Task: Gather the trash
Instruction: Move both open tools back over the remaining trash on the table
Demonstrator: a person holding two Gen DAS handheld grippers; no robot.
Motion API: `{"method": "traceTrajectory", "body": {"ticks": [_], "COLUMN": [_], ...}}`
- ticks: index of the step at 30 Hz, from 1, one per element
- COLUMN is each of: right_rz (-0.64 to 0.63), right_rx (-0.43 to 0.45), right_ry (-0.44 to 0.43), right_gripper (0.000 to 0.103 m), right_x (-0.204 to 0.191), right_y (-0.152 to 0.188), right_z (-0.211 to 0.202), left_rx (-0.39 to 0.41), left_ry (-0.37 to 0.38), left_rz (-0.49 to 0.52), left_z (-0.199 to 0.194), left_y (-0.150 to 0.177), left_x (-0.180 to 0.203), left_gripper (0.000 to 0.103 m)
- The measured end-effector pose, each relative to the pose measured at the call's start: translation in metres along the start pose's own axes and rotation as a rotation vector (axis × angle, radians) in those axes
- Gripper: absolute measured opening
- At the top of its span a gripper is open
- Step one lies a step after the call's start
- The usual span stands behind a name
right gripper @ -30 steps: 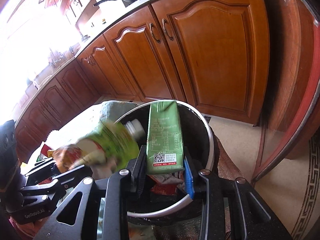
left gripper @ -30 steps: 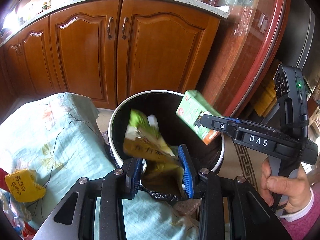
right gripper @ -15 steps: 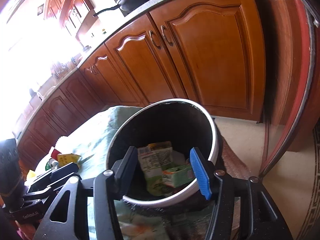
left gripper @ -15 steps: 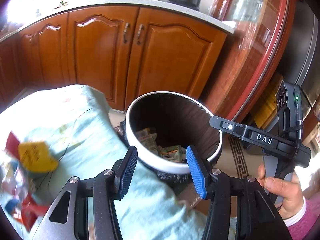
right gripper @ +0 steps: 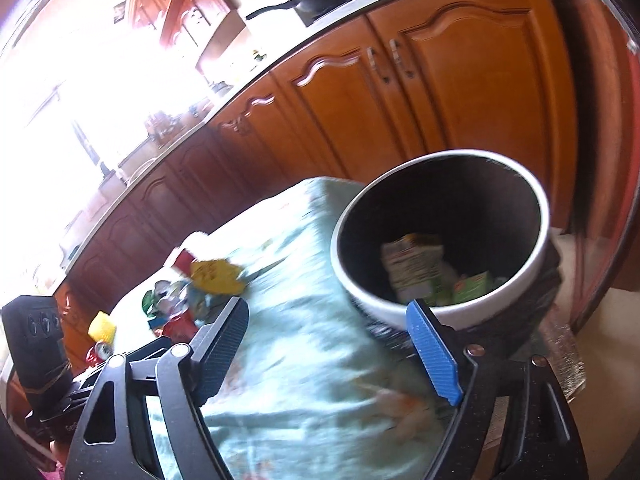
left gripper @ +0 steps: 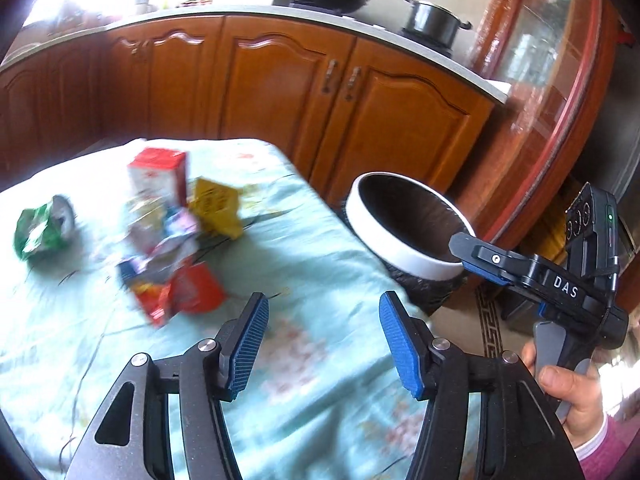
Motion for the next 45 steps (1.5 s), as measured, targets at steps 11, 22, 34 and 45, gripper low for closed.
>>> {"method": "traceTrajectory", "body": {"ticks": [11,22,34,45], "right_rz": [-0.060,-0.140,-0.134,-0.121], "right_rx": [-0.101,-0.128,-0.159,-0.177], "right_ry": [-0.100,-0.167,-0.212,-0.190], "right_gripper": [0.092,0.093,0.092,0.074], "right_x": [-0.075,-0.130,-0.154,-0.158], "right_y": [0.038,0.053,0.039,0.032], "right_z": [0.036,0.060,0.083,0.113], "left_rx": [0.058,0.094,0.110,0.141], "left_ry": [-0.133,-0.208,-0.266,-0.359], "left_rz": [-0.166,-0.252,-0.300,-0.335], "left_z": [-0.066,-0.092,-0.084,-0.056], "left_y": [0.023,0.020,-0.006,-0.063], "left_x": [-0.075,-0.118,-0.159,-0.229], "left_gripper": [0.059,0.061,0.061,0.061]}}
Point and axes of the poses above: each gripper's, at about its wrist camera, not at the fingertips, and z roughly the way its jaws point, x to its right, y to its underside, the point moved 7 cm from there along z, roughly the way its jaws point, and after that the axes turned 7 degrees about -z, right-handed, at the moved point
